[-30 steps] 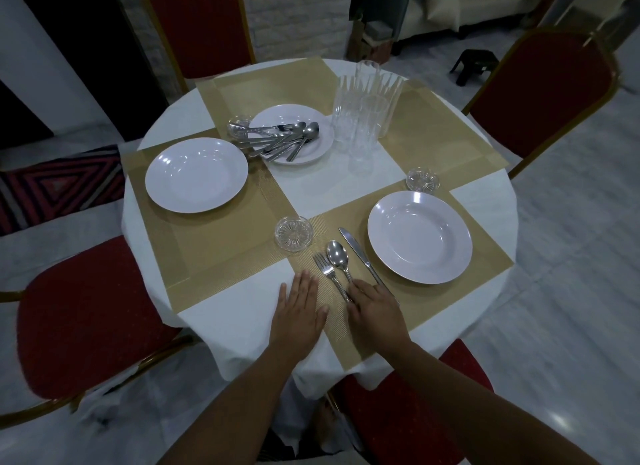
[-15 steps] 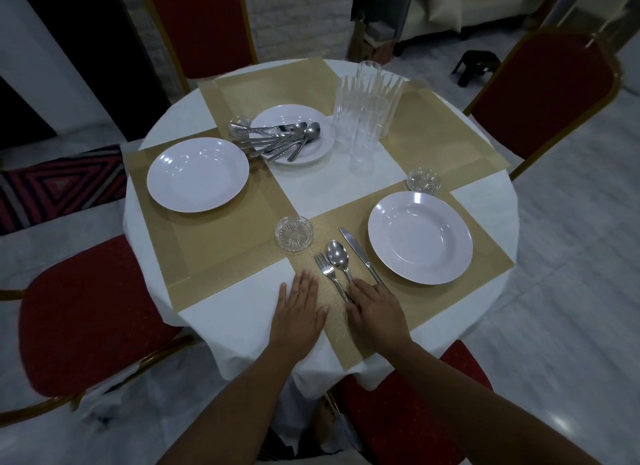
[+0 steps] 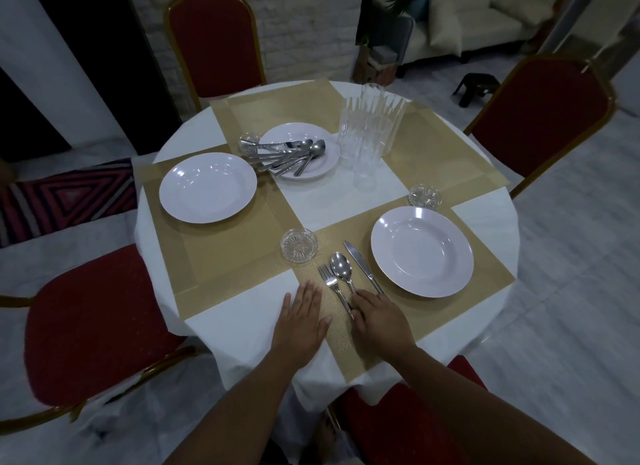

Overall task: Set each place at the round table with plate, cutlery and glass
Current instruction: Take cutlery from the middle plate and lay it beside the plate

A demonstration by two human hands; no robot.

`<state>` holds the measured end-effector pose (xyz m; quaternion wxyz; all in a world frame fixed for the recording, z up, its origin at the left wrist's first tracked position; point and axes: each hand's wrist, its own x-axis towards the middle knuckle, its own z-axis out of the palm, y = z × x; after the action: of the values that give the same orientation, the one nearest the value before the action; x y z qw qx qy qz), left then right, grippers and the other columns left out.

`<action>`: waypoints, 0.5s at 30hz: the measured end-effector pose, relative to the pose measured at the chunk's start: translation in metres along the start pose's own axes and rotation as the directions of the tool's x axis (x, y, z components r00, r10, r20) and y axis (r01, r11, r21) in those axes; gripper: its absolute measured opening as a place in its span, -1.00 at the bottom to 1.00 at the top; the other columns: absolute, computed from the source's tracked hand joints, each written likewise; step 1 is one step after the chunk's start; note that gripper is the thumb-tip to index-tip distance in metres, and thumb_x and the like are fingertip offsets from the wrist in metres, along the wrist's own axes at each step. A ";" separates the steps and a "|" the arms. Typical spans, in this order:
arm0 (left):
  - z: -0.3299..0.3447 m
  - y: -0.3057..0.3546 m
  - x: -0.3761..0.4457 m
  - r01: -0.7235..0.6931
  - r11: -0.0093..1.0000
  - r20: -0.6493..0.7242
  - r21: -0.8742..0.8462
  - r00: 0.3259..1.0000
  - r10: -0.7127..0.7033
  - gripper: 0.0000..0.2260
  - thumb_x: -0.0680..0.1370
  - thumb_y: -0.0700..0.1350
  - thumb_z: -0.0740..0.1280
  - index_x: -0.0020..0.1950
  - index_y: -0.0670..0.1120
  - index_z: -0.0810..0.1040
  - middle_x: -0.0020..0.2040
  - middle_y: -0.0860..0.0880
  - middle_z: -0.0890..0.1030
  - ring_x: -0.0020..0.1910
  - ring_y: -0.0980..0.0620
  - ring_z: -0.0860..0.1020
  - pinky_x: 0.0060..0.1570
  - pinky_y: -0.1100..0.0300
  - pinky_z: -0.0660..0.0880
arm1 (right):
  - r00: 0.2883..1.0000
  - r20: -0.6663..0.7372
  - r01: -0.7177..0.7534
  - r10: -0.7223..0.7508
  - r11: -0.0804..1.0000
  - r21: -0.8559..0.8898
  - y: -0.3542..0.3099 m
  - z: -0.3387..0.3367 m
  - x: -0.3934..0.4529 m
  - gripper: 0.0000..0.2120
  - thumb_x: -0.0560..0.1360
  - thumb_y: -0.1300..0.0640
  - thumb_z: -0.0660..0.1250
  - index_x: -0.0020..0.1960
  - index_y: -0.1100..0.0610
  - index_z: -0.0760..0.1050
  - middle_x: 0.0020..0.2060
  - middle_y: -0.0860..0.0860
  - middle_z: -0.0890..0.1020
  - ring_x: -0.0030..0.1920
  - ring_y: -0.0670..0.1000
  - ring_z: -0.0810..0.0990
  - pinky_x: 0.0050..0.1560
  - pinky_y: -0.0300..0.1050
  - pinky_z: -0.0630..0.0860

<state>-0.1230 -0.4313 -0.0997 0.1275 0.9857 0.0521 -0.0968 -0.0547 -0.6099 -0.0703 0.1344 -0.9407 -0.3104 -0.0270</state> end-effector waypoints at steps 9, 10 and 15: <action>-0.021 -0.009 -0.001 0.038 0.999 0.032 -0.005 0.999 -0.038 -0.19 0.50 0.25 -0.47 0.55 -0.13 0.13 0.56 -0.10 0.13 0.56 -0.07 0.07 0.47 -0.01 -0.11 | 0.998 0.048 -0.041 0.039 0.998 0.042 0.000 -0.007 0.009 -0.75 0.60 0.04 0.14 0.08 0.08 0.56 0.02 -0.03 0.63 -0.02 0.04 0.60 -0.06 -0.12 0.51; -0.025 -0.013 -0.001 0.047 0.999 0.025 0.022 0.999 -0.047 -0.24 0.57 0.21 -0.40 0.50 -0.15 0.28 0.51 -0.12 0.29 0.51 -0.09 0.23 0.45 -0.06 0.06 | 0.998 0.040 -0.041 0.040 0.999 0.028 0.000 -0.008 0.011 -0.74 0.60 0.03 0.11 0.05 0.07 0.56 -0.03 -0.03 0.62 -0.06 0.03 0.61 -0.11 -0.14 0.50; -0.048 -0.029 0.009 0.096 0.995 -0.050 0.024 0.994 -0.095 -0.37 0.65 0.12 -0.23 0.36 -0.14 0.49 0.35 -0.12 0.52 0.33 -0.08 0.49 0.27 -0.08 0.40 | 0.993 0.043 -0.115 0.113 0.992 0.043 -0.003 -0.024 0.038 -0.70 0.60 0.02 0.05 0.06 0.08 0.53 -0.03 -0.02 0.59 -0.04 0.03 0.55 -0.11 -0.09 0.47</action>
<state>-0.1097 -0.3900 -0.0627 0.1086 0.9858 0.1009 -0.0793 -0.0255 -0.5920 -0.0414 0.1507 -0.9539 -0.2593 0.0071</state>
